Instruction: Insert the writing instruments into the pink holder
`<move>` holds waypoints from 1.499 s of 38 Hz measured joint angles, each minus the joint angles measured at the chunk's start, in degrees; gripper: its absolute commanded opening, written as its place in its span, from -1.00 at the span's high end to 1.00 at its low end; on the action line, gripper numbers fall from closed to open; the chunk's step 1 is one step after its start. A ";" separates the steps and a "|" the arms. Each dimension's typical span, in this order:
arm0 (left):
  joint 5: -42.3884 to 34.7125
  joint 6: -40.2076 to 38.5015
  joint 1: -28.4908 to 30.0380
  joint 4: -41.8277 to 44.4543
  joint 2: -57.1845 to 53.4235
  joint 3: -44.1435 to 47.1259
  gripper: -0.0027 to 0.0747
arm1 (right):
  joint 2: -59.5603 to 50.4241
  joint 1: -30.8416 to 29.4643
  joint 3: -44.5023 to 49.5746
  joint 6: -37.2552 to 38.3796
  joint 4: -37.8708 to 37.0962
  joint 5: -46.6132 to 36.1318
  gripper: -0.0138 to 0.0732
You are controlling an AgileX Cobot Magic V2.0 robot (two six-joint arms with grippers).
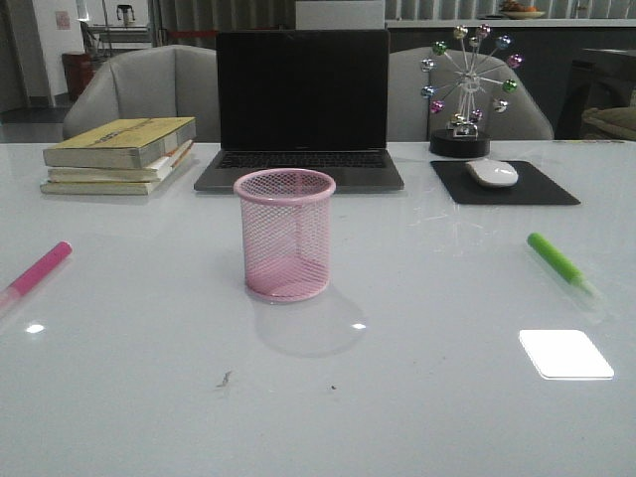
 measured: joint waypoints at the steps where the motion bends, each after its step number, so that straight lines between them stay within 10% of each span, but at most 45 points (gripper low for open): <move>1: 0.00 0.00 0.00 0.00 0.00 0.00 0.69 | 0.00 0.00 0.00 0.00 0.00 0.00 0.55; 40: -0.41 0.00 0.00 -0.37 0.00 0.00 0.69 | 0.00 0.00 0.00 0.00 0.00 -0.48 0.55; 57: -14.83 0.00 0.00 -0.64 0.00 -5.37 0.69 | 0.00 0.00 -5.49 0.00 0.00 -15.02 0.55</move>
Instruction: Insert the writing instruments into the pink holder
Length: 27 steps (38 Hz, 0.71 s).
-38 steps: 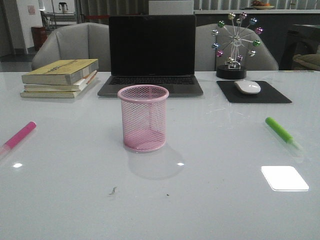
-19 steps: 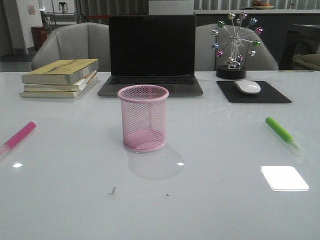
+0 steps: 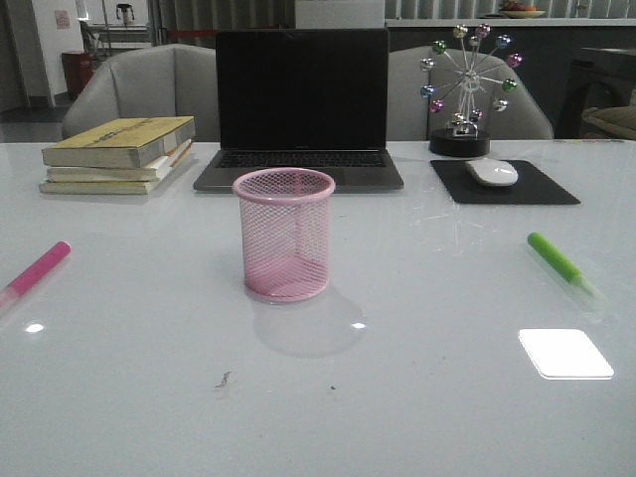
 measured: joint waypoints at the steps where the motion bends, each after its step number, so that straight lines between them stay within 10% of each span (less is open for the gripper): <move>1: 0.00 0.00 0.00 0.27 0.00 -1.32 0.69 | 0.00 0.00 -1.14 0.00 0.00 0.00 0.55; 27: 7.75 0.00 0.00 0.64 32.76 -25.21 0.69 | 28.93 0.00 -25.25 0.00 0.00 10.95 0.55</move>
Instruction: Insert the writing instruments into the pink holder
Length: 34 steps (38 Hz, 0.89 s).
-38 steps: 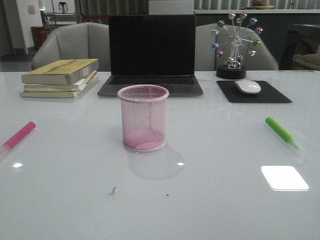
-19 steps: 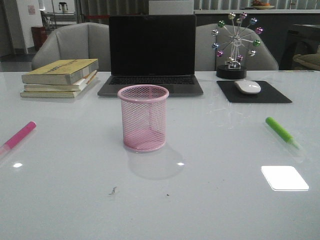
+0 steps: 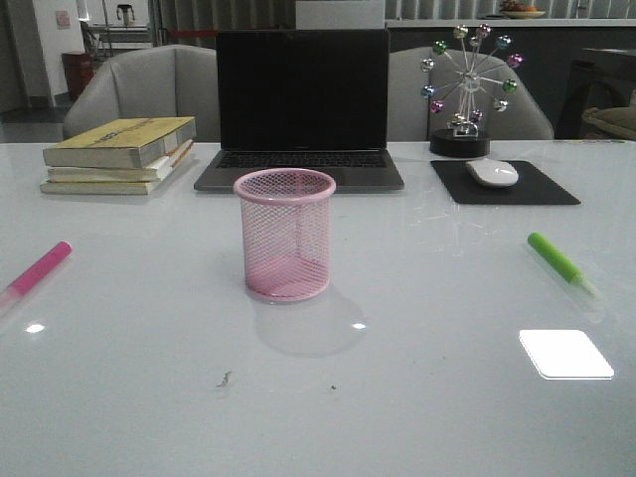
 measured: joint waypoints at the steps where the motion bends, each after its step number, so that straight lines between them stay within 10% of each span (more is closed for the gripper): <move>1: 0.00 0.00 0.00 -0.51 1.49 -0.26 0.69 | 0.94 0.00 0.00 0.00 0.00 0.12 0.55; 16: 1.51 0.00 0.00 -3.22 14.82 -0.59 0.62 | 15.76 0.00 0.00 0.00 0.00 4.01 0.49; 25: 1.74 0.00 0.00 -3.35 16.99 -0.59 -0.12 | 19.81 0.00 0.00 0.00 0.00 6.14 -0.33; 34: 1.74 0.00 0.00 -3.35 16.99 -0.61 -0.11 | 20.18 0.00 0.00 0.00 0.00 6.14 -0.42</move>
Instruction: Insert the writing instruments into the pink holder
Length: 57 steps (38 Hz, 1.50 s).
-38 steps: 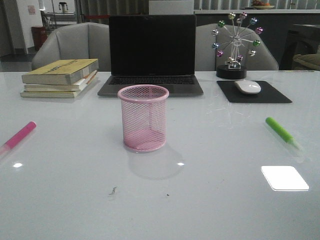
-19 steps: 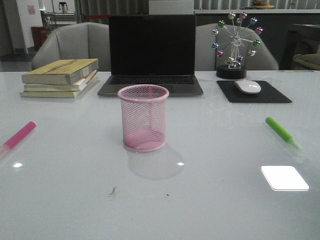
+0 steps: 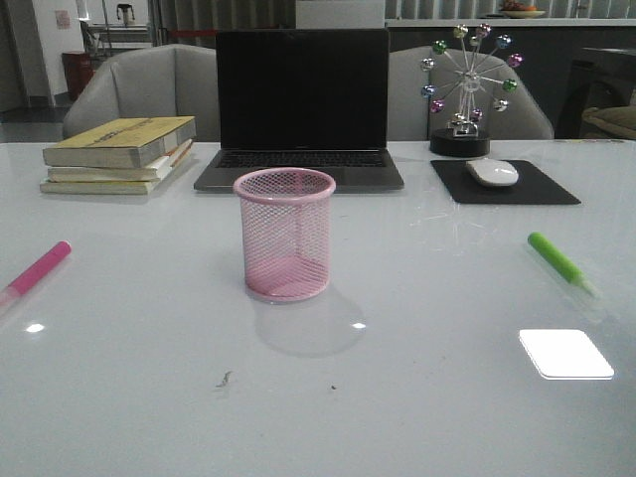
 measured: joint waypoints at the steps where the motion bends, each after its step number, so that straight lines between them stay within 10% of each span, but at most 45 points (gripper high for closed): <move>1: 0.00 0.00 0.00 0.00 0.00 0.00 -0.11 | 0.00 0.00 0.00 0.00 0.00 0.00 -0.42; 19: 0.35 0.00 0.00 0.00 0.00 0.21 -0.11 | 16.71 0.00 -7.22 0.00 0.03 5.25 -0.41; 57: 0.35 0.00 0.00 -0.02 0.00 0.21 -0.11 | 70.83 0.00 -69.81 0.00 0.12 53.40 -0.41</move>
